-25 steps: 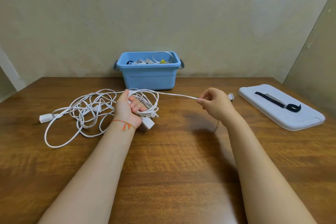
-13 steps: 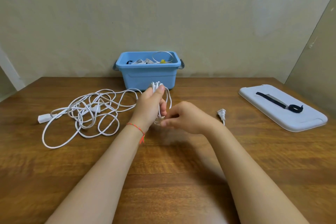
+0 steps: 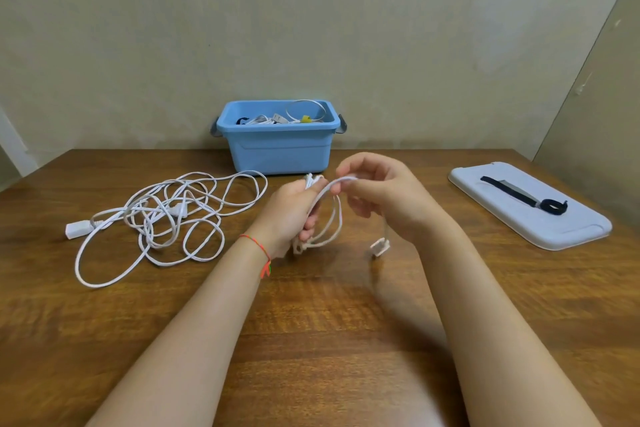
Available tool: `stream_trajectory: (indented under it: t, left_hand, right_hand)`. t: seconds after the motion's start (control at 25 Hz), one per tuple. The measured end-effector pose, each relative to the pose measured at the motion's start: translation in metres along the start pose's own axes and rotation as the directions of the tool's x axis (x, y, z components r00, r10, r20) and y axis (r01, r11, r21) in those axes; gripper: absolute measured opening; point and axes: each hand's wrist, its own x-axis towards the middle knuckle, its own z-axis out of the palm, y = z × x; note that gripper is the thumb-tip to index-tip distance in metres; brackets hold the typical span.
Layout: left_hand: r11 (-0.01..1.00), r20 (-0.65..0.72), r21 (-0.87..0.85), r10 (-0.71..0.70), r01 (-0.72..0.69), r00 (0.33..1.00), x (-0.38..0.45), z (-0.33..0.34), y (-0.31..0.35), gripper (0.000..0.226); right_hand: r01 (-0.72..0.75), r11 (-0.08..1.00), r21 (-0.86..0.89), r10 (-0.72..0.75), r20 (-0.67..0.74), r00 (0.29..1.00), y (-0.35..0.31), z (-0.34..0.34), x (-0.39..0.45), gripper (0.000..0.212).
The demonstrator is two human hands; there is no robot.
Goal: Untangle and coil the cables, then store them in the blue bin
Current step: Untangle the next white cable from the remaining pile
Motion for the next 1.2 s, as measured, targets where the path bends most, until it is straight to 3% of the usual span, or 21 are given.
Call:
stream_trajectory:
  t: [0.08, 0.16, 0.28, 0.48, 0.68, 0.84, 1.04, 1.12, 1.2]
  left_hand:
    - [0.979, 0.184, -0.156, -0.102, 0.132, 0.977, -0.002, -0.002, 0.002, 0.046]
    - [0.941, 0.378, -0.218, -0.163, 0.259, 0.911, -0.006, -0.005, 0.006, 0.056]
    - [0.911, 0.471, -0.299, -0.118, 0.285, 0.874, -0.009, -0.007, 0.010, 0.053]
    - [0.761, 0.275, -0.608, -0.068, 0.228, 0.959, -0.003, -0.011, 0.009, 0.053]
    - [0.616, 0.113, -0.777, -0.065, 0.129, 0.991, 0.000, -0.011, 0.007, 0.060]
    - [0.673, 0.003, -0.739, -0.045, 0.033, 0.999, 0.001, -0.014, 0.006, 0.053]
    - [0.745, -0.053, -0.667, -0.043, -0.003, 0.998, 0.000, -0.019, 0.003, 0.050]
    - [0.741, -0.054, -0.672, -0.058, 0.007, 0.997, -0.001, -0.017, 0.003, 0.051]
    - [0.720, -0.034, -0.693, -0.078, 0.033, 0.996, 0.000, -0.014, 0.002, 0.050]
  right_hand:
    - [0.016, 0.997, 0.071, -0.006, -0.149, 0.989, 0.002, -0.008, 0.003, 0.015]
    - [0.012, 1.000, 0.015, -0.007, -0.271, 0.963, 0.006, -0.012, 0.006, 0.012]
    - [-0.085, 0.985, -0.148, 0.029, -0.344, 0.939, 0.018, -0.015, 0.010, 0.005]
    - [-0.244, 0.968, -0.061, 0.223, -0.242, 0.944, 0.028, -0.007, 0.010, 0.015]
    - [-0.291, 0.903, 0.317, 0.319, -0.041, 0.947, 0.036, 0.016, 0.015, 0.046]
    - [-0.361, 0.864, 0.351, 0.361, 0.068, 0.930, 0.035, 0.025, 0.015, 0.074]
    - [-0.401, 0.866, 0.300, 0.326, 0.270, 0.906, 0.033, 0.024, 0.009, 0.082]
    - [-0.399, 0.858, 0.324, 0.332, 0.243, 0.911, 0.034, 0.026, 0.010, 0.072]
    - [-0.400, 0.829, 0.391, 0.384, 0.122, 0.915, 0.036, 0.031, 0.011, 0.050]
